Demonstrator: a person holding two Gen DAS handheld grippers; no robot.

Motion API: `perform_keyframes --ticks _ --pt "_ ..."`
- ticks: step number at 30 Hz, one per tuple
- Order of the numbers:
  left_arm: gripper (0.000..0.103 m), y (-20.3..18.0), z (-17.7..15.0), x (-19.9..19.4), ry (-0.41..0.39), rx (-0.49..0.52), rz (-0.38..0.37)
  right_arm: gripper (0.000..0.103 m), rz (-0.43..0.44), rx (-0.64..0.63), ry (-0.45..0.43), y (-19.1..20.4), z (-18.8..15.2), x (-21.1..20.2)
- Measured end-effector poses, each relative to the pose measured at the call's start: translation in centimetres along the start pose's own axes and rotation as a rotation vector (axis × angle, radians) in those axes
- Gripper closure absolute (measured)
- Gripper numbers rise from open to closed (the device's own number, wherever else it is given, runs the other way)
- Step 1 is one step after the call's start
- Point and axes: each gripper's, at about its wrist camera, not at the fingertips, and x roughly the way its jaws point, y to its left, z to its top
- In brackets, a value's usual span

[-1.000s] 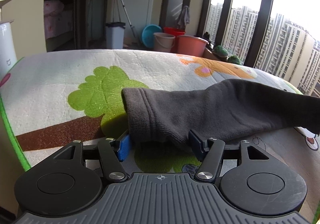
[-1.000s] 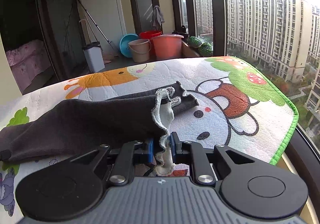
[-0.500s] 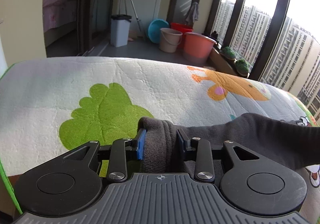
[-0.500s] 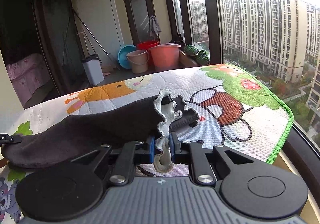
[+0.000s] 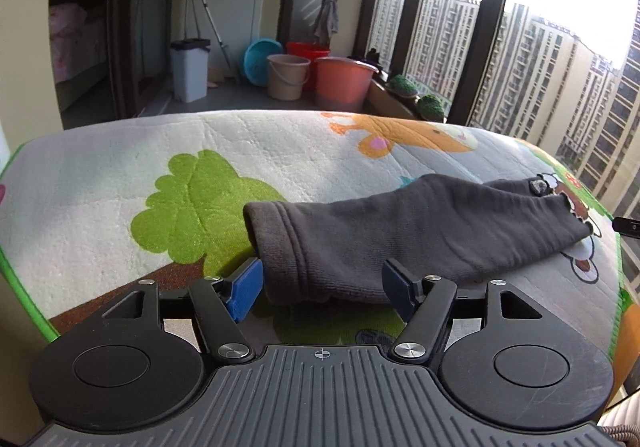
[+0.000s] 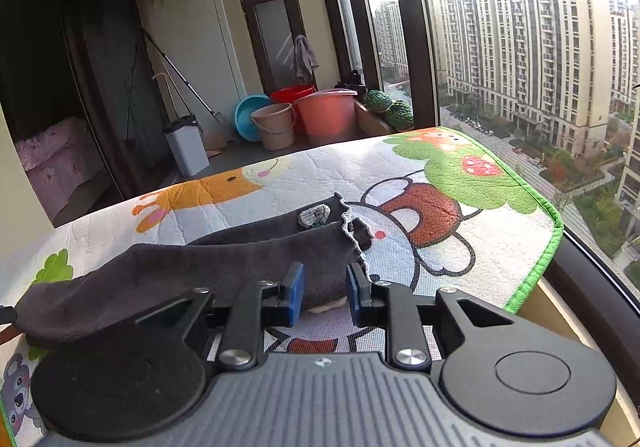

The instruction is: Fold clothes

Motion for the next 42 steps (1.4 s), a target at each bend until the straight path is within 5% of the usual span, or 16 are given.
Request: perform_keyframes --ticks 4,12,14,21,42 --pt "0.028 -0.9 -0.9 0.2 0.038 0.014 0.019 0.041 0.008 -0.024 0.073 1.5 -1.5 2.0" --pt "0.022 0.4 -0.7 -1.2 0.051 -0.094 0.003 0.039 -0.053 0.142 0.111 1.3 -1.5 6.9" --pt "0.022 1.0 -0.6 -1.5 0.057 -0.085 0.012 0.041 -0.083 0.12 0.09 2.0 -1.6 7.4" --pt "0.033 5.0 0.2 -2.5 0.077 -0.078 0.039 0.079 -0.109 0.079 0.075 2.6 -2.3 7.3" --pt "0.078 11.4 1.0 -7.1 0.026 -0.113 0.021 0.09 -0.071 0.021 0.016 3.5 -1.1 5.2"
